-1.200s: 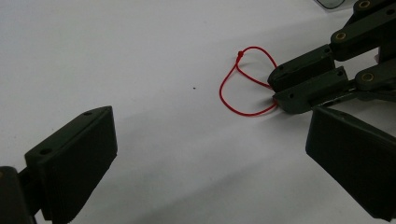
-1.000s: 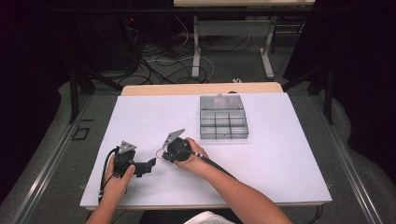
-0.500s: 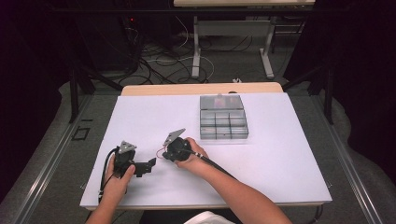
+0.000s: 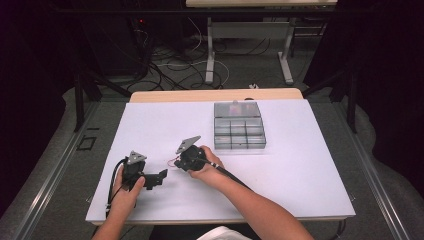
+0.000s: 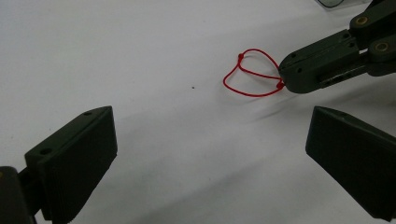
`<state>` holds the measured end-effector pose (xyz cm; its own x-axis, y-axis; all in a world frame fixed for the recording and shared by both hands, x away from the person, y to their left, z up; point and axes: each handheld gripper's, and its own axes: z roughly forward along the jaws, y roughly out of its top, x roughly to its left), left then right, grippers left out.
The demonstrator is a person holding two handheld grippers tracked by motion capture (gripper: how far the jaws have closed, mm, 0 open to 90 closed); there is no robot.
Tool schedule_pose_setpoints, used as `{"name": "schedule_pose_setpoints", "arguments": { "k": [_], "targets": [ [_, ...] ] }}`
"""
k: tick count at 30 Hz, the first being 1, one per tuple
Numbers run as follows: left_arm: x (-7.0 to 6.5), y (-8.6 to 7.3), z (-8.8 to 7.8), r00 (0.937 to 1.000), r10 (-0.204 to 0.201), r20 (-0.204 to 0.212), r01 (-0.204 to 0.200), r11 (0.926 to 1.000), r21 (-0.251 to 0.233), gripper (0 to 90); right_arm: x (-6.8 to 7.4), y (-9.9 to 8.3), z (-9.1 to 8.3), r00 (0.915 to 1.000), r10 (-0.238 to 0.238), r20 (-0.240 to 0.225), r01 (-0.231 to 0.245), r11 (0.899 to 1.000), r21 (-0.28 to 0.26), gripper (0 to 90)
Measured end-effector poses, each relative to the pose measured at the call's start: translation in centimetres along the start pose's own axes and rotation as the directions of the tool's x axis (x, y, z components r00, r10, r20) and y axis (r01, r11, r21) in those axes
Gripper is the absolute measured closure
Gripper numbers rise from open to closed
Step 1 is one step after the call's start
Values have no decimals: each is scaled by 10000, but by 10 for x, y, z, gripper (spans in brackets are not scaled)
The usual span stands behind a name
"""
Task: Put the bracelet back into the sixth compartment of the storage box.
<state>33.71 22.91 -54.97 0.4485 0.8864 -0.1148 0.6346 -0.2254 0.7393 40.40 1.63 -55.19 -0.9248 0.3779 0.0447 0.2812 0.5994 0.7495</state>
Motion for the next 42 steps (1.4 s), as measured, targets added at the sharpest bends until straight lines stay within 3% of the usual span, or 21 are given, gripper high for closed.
{"name": "schedule_pose_setpoints", "arguments": {
  "k": [6, 7, 10, 21, 27, 35, 36, 41, 42],
  "targets": [
    [0, 0, 0, 10000, -7, 1, 7, 10000, 4, 24, -2, 2, -5, 10000, 69, 68, -68, 9998, -168, 900],
    [0, 0, 0, 10000, 2, 4, -2, 10000, -2, 24, -1, 2, -6, 9996, 263, 112, -261, 9996, -146, 900],
    [0, 0, 0, 10000, -7, -7, 7, 10000, 27, 24, -4, 3, -8, 9999, 106, 114, -103, 9995, -303, 900],
    [0, 0, 0, 10000, -28, 4, 28, 10000, 47, 23, -13, 6, -19, 9994, 283, 216, -270, 9978, -605, 900],
    [0, 0, 0, 10000, -4, 1, 4, 10000, 9, 23, -16, 7, -24, 9980, 561, 305, -540, 9965, -644, 900],
    [-1, 0, 0, 10000, -29, -6, 29, 10000, 57, 24, -24, 8, -32, 9978, 453, 485, -414, 9960, -788, 900],
    [-1, 0, 0, 10000, -22, -8, 22, 10000, 62, 24, -23, 8, -33, 9967, 627, 525, -586, 9953, -769, 900],
    [-1, 0, 0, 10000, -29, -11, 29, 10000, 68, 24, -28, 8, -36, 9956, 642, 677, -572, 9933, -1003, 900],
    [-1, 0, 0, 10000, -22, -4, 22, 10000, 55, 24, -29, 9, -38, 9952, 760, 619, -706, 9939, -850, 900]
  ]
}}
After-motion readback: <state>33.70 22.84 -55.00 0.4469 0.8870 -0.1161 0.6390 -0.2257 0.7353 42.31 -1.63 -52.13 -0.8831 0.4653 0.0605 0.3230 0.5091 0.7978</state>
